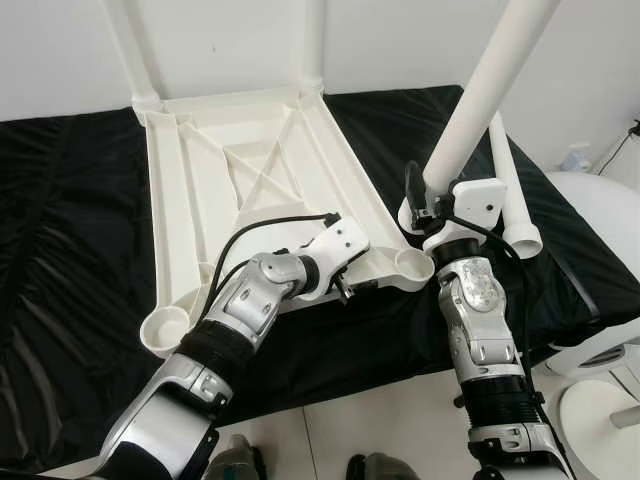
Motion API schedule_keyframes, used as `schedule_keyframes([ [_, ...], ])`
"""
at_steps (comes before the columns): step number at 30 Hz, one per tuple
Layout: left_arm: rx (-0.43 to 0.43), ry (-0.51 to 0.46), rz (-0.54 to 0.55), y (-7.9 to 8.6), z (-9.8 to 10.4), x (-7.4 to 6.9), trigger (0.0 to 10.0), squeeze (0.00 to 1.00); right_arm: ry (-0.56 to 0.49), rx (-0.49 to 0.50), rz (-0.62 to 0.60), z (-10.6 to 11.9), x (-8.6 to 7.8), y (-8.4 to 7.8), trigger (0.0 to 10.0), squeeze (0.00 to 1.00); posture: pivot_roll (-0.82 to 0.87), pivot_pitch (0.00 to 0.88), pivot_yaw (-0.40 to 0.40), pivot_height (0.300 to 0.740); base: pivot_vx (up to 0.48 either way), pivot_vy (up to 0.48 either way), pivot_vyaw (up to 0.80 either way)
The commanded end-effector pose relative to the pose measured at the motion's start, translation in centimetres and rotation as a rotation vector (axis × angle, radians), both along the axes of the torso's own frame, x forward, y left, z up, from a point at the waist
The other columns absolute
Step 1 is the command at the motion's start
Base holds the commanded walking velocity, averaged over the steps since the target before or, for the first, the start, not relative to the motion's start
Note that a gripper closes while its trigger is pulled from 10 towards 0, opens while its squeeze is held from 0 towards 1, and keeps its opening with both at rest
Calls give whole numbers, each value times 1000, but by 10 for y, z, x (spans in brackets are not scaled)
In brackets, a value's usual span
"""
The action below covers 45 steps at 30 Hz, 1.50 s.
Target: Building children table
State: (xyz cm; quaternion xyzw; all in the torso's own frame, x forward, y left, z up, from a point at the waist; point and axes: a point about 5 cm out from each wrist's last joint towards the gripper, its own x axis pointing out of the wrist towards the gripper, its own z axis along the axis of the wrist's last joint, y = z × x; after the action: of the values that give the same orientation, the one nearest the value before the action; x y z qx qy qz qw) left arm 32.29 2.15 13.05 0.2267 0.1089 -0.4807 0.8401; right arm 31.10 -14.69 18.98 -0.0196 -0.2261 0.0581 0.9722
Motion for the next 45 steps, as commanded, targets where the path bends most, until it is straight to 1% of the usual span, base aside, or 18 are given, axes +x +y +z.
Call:
schedule_keyframes([
  [1, 73, -67, 201, 11, -15, 5, 10000, 0, -10, 2, -6, 3, -2, -3, 10000, 0, -16, 43, 7, 740, 0, 0, 0],
  [2, 86, -57, 201, 11, -16, 4, 10000, 0, -10, 2, -6, 3, -2, -3, 10000, 0, -16, 44, 9, 740, 0, 0, 0],
  [4, 86, -57, 201, 11, -16, 4, 10000, 0, -10, 2, -6, 3, -2, -3, 10000, 0, -16, 44, 9, 740, 0, 0, 0],
  [7, 159, -37, 190, 14, -22, 3, 10000, 0, -10, 5, -12, 3, -2, -4, 10000, 0, -19, 52, 12, 740, 0, 0, 0],
  [8, 159, -37, 190, 14, -22, 3, 10000, 0, -10, 5, -12, 3, -2, -4, 10000, 0, -19, 52, 12, 740, 0, 0, 0],
  [10, 186, -46, 183, 16, -22, 3, 10000, 0, -10, 7, -18, 3, -2, -4, 10000, 0, -19, 58, 14, 740, 0, 0, 0],
  [17, 181, -46, 180, 14, -15, 4, 10000, 0, -5, 10, -24, 2, -4, -5, 10000, 0, -17, 67, 14, 740, 0, 0, 0],
  [21, 196, -56, 160, 12, -13, 2, 10000, 0, -2, 11, -24, 1, -4, -5, 10000, 0, -15, 69, 12, 740, 0, 0, 0],
  [28, 197, -26, 175, 14, -19, 0, 10000, 0, -1, 10, -22, 2, -3, -5, 10000, 0, -14, 69, 7, 740, 0, 0, 0],
  [31, 208, 15, 195, 17, -30, -5, 10000, 0, 1, 9, -20, 2, -4, -5, 10000, 0, -14, 70, 1, 740, 0, 0, 0],
  [35, 202, 45, 202, 16, -35, -9, 10000, 0, 5, 6, -16, 1, -4, -5, 10000, 0, -10, 73, -3, 740, 0, 0, 0],
  [45, 196, 59, 215, 17, -37, -12, 10000, 0, 24, 2, -2, -2, -4, -3, 10000, 0, -7, 77, -9, 740, 0, 0, 0],
])
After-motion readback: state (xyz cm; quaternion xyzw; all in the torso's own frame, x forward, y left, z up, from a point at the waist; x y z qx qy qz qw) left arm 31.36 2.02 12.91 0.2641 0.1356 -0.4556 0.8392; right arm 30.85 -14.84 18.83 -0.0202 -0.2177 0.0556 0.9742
